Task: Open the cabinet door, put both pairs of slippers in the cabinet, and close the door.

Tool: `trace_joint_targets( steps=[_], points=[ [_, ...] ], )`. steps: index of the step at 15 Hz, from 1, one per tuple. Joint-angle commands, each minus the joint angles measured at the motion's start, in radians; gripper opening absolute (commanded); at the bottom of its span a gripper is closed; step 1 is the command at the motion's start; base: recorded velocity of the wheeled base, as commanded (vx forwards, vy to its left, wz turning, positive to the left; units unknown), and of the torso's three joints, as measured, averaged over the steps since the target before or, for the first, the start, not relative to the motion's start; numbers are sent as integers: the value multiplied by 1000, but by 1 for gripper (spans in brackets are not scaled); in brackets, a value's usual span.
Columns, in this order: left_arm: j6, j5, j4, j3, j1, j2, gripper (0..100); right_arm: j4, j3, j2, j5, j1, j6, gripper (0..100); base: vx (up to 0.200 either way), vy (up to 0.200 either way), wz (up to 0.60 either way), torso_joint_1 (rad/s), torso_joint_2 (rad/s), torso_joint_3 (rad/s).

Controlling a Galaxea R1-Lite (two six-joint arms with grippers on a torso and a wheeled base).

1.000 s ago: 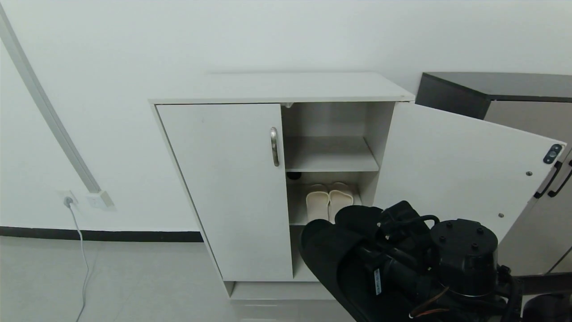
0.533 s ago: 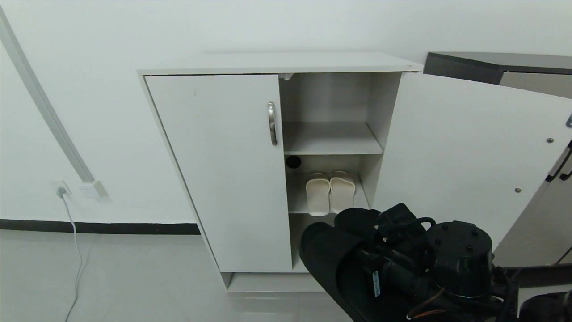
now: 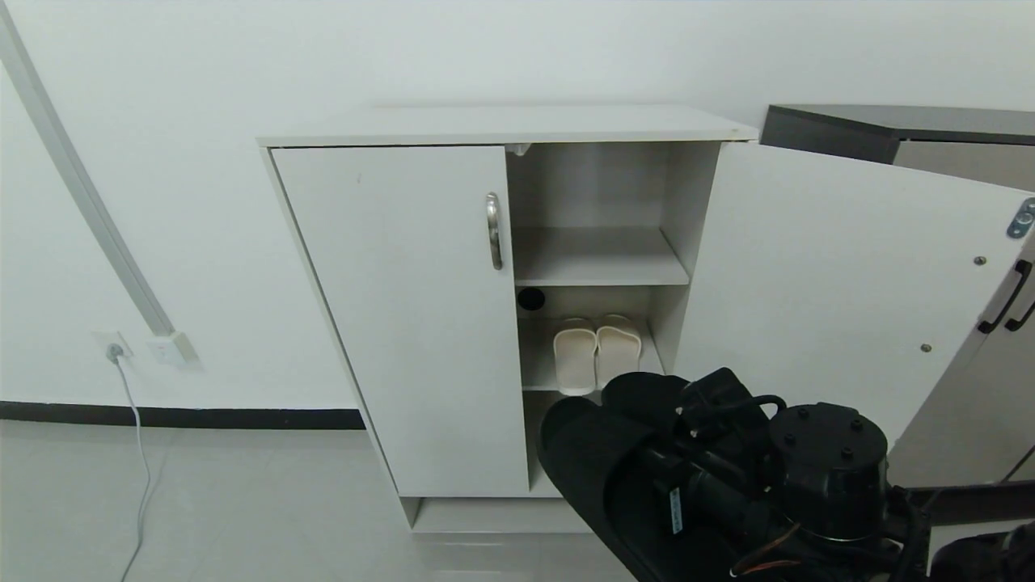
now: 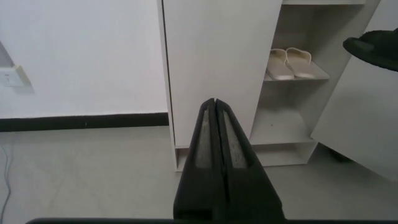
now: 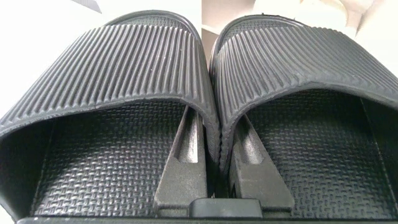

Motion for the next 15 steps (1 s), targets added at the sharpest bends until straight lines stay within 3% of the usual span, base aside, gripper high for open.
trace_joint_targets(
  steps=[1,3,5,7,10,12,15],
  points=[
    [-5,-1,-1,0,0,1,0,-39,0,53,-12,2,-12,0,0,0,0,0,0,0],
    [-3,-3,-1,-1,0,1,0,-177,-36,176,-109,9,-34,0,0,0,0,0,205,127],
    [-3,-3,-1,0,0,1,0,-187,-110,265,-256,22,-29,0,0,0,0,5,71,36],
    [-3,-4,-1,0,0,1,0,-165,-158,304,-275,42,-20,0,0,0,0,0,0,0],
    [-3,-4,-1,0,0,1,0,-6,-273,298,-362,49,43,0,0,0,0,0,0,0],
    [-3,-4,1,0,0,1,0,264,-466,271,-456,51,150,0,0,0,0,0,0,0],
    [-3,-3,-1,0,0,1,0,521,-613,182,-514,60,198,0,0,0,0,0,0,0]
  ],
)
